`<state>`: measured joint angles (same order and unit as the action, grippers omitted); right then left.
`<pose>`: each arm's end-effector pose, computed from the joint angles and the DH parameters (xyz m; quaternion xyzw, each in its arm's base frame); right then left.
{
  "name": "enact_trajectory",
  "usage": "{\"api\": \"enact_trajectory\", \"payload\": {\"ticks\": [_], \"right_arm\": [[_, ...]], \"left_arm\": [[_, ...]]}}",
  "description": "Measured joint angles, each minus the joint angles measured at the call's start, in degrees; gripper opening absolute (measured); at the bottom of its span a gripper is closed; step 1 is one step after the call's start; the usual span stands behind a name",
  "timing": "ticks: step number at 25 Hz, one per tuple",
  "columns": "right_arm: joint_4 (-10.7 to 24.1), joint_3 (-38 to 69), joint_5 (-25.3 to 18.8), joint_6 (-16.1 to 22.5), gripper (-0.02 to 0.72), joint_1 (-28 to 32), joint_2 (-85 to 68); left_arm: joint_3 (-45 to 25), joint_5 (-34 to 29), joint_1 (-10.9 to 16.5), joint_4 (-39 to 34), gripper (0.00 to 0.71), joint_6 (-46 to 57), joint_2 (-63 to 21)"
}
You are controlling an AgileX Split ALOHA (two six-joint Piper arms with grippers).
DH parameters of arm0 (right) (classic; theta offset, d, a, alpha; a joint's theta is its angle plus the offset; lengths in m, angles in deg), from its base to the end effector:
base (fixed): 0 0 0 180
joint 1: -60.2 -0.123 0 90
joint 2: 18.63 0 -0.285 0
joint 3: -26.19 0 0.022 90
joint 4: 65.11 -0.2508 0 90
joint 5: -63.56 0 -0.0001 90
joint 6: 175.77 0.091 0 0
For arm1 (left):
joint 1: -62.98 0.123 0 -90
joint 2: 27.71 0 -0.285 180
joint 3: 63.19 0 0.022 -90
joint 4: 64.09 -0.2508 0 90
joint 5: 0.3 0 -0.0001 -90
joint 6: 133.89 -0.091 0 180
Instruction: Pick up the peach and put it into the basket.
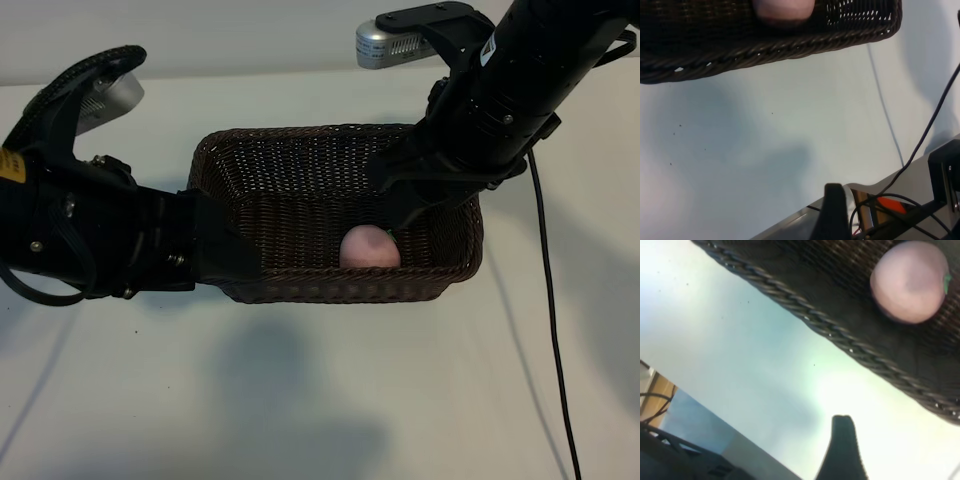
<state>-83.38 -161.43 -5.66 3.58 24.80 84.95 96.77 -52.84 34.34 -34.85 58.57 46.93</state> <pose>0.2635 0.2200 0.3121 -0.2680 0.9424 0.1854 0.0754 0.1816 -0.1394 0.3319 0.0408 0.9318 -0.3164 0.1730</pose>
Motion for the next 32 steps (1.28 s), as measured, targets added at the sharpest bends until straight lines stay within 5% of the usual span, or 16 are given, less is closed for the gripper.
{"api": "enact_trajectory", "payload": {"ticks": [10, 20, 32], "right_arm": [[2.25, 0.0, -0.48, 3.2, 0.539, -3.91, -2.05], [9.28, 0.0, -0.61, 9.16, 0.539, -8.69, -6.4], [9.42, 10.69, -0.51, 12.0, 0.539, -8.69, -14.33]], "left_arm": [[0.0, 0.0, 0.0, 0.0, 0.587, 0.0, 0.0], [0.0, 0.0, 0.0, 0.0, 0.587, 0.0, 0.0], [0.0, 0.0, 0.0, 0.0, 0.587, 0.0, 0.0]]}}
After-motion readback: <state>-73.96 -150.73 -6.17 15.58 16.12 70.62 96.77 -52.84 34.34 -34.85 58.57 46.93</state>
